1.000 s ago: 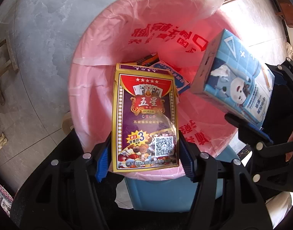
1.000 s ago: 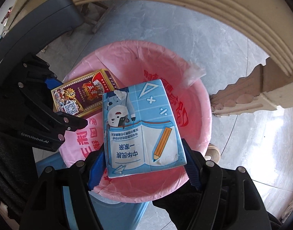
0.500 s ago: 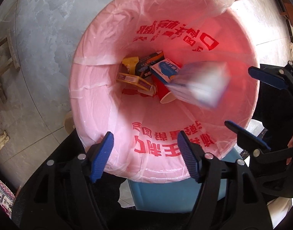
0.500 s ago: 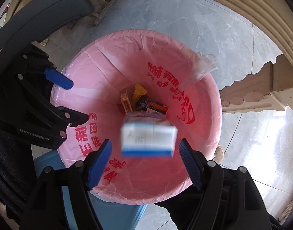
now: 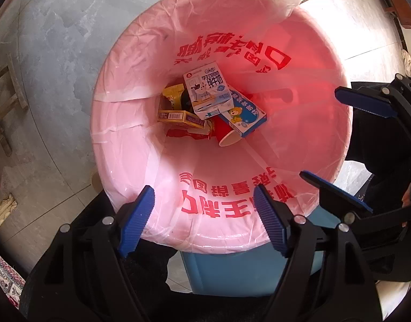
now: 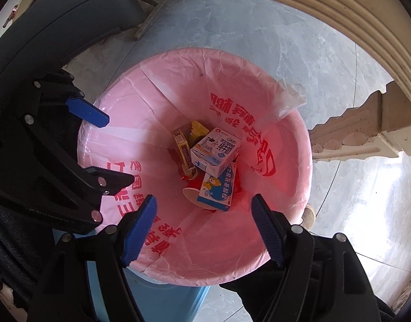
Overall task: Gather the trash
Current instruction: 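Move both tools back toward the table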
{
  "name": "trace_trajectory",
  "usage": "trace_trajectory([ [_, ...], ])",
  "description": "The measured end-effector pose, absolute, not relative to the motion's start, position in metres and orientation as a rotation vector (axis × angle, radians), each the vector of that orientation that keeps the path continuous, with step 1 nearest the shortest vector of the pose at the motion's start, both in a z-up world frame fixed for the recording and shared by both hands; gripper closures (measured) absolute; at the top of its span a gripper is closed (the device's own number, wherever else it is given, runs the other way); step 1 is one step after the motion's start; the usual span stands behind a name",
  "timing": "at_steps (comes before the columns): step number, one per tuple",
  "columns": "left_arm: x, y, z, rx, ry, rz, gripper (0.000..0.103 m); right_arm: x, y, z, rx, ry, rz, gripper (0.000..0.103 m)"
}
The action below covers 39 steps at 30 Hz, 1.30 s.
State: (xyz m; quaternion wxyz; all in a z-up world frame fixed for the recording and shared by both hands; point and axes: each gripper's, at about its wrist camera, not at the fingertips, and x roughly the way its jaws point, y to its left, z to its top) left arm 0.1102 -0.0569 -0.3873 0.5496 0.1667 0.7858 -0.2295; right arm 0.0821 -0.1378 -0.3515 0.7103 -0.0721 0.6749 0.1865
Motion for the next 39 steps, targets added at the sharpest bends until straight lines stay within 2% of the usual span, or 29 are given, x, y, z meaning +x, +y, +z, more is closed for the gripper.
trace_trajectory([
  [9,0.1,-0.051,-0.336,0.392,1.766,-0.533,0.028,0.07,-0.143,-0.301,-0.104,1.421,0.417,0.032],
  [14,0.095,-0.033,-0.246,0.359,1.595,-0.503,0.028,0.059,-0.157,-0.218,-0.054,1.266,0.421,0.029],
  [15,0.098,-0.027,-0.22,0.342,1.55,-0.492,0.027,0.06,-0.162,-0.197,-0.044,1.223,0.415,0.02],
  [16,0.1,-0.022,-0.2,0.327,1.517,-0.478,0.025,0.06,-0.167,-0.175,-0.034,1.179,0.408,0.014],
  [17,0.104,-0.017,-0.179,0.315,1.484,-0.463,0.022,0.061,-0.172,-0.154,-0.027,1.138,0.407,0.014],
  [24,0.136,0.007,-0.03,0.328,1.245,-0.344,0.017,0.08,-0.191,-0.015,-0.152,0.887,0.381,0.007],
  [28,0.157,0.012,0.025,0.287,1.205,-0.315,0.017,0.098,-0.197,0.035,-0.171,0.813,0.374,0.007],
  [33,0.179,0.014,0.058,0.308,1.155,-0.263,0.016,0.126,-0.207,0.07,-0.125,0.787,0.345,0.007],
  [39,0.206,0.009,0.043,0.303,1.206,-0.236,0.016,0.157,-0.222,0.075,0.0,0.83,0.324,0.007],
])
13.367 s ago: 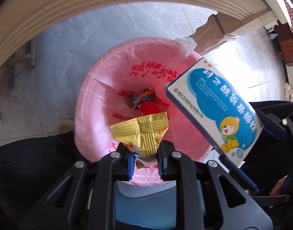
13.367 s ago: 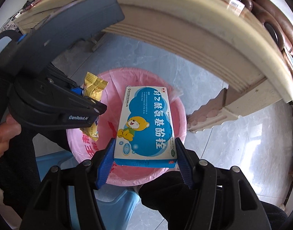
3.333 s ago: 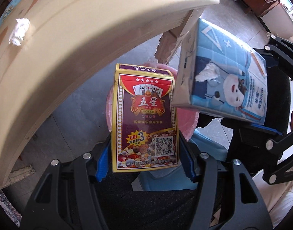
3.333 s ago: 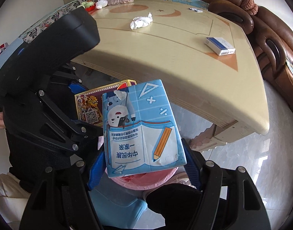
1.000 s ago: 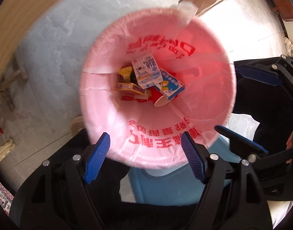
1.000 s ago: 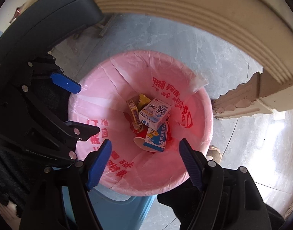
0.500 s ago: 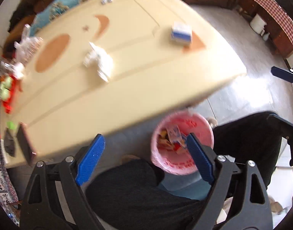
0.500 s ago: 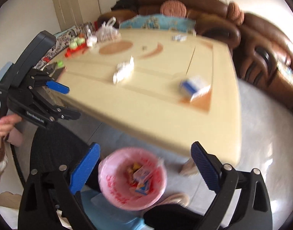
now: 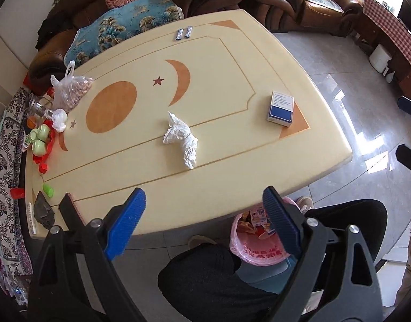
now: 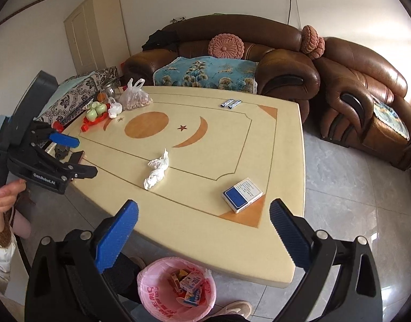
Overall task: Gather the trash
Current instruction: 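Move both tools back toward the table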
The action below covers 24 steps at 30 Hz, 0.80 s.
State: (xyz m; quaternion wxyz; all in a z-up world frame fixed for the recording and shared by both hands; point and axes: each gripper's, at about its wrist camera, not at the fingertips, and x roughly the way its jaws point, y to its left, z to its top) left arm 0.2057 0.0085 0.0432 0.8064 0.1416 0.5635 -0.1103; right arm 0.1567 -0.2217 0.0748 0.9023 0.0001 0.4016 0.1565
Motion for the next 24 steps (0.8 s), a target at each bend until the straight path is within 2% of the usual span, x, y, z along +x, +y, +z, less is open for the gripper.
trace_trajectory([
  [24,0.311,0.006,-0.071,0.185,1.455,-0.218,0.016,0.276,-0.235,-0.037,0.126,1.124,0.156,0.007],
])
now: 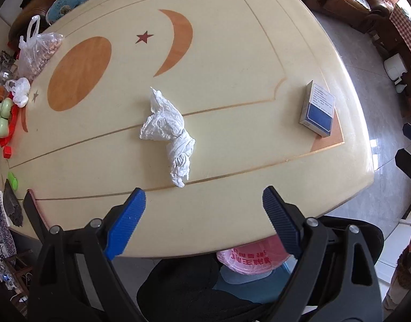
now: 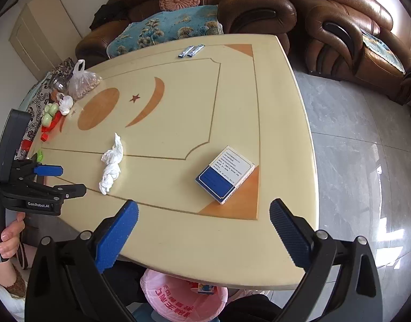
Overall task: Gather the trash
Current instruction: 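Move both tools back toward the table, then grasp the white tissues with the left tool while the right tool grasps the blue-white medicine box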
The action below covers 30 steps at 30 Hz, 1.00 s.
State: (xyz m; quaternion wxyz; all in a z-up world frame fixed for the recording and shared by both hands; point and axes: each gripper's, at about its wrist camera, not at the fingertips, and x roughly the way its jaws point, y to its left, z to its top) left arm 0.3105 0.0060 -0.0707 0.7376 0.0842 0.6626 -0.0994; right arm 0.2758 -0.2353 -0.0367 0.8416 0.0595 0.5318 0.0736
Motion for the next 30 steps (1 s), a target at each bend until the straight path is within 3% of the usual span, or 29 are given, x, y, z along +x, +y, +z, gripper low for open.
trace_trajectory([
  [16,0.363,0.012,-0.133,0.107,1.555,-0.186,0.016,0.347,-0.225,-0.137,0.167,1.346,0.059,0.007],
  [30,0.391,0.013,-0.176,0.131,1.607,-0.144,0.016,0.376,-0.22,-0.186,0.196,1.435,-0.048,0.007],
])
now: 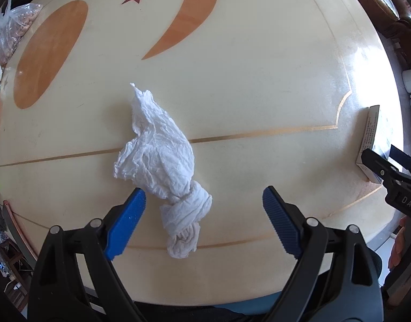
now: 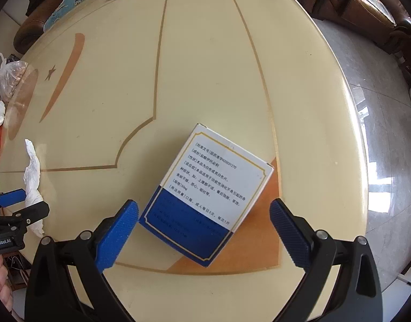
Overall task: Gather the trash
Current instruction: 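Grasp the white tissues with the left tool while the right tool grasps the blue-white medicine box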
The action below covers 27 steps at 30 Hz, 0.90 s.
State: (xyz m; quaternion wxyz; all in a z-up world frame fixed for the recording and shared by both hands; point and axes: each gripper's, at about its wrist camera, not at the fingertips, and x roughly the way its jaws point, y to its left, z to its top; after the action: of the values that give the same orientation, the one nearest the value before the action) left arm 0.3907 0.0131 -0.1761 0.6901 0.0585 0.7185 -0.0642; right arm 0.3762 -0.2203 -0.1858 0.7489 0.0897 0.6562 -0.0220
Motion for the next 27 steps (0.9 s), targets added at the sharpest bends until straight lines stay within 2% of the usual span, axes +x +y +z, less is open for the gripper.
trace_trajectory([
  [5,0.395,0.007,-0.187,0.152,1.624,-0.135,0.016,0.378,-0.207,-0.187,0.126,1.406,-0.078,0.008],
  [10,0.395,0.002,-0.191,0.139,1.633,-0.131,0.016,0.369,-0.2,-0.186,0.063,1.369,-0.075,0.022],
  [14,0.396,0.003,-0.19,0.145,1.624,-0.139,0.019,0.365,-0.2,-0.183,0.064,1.357,-0.06,0.029],
  [16,0.397,-0.007,-0.186,0.156,1.614,-0.148,0.025,0.361,-0.199,-0.182,0.054,1.349,-0.032,0.033],
  [21,0.392,-0.012,-0.177,0.188,1.596,-0.175,0.064,0.35,-0.199,-0.174,0.05,1.333,0.029,0.033],
  [23,0.39,-0.014,-0.176,0.197,1.595,-0.183,0.074,0.346,-0.198,-0.169,0.045,1.317,0.044,0.033],
  [27,0.383,-0.02,-0.173,0.206,1.587,-0.197,0.078,0.336,-0.198,-0.157,0.009,1.297,0.063,0.034],
])
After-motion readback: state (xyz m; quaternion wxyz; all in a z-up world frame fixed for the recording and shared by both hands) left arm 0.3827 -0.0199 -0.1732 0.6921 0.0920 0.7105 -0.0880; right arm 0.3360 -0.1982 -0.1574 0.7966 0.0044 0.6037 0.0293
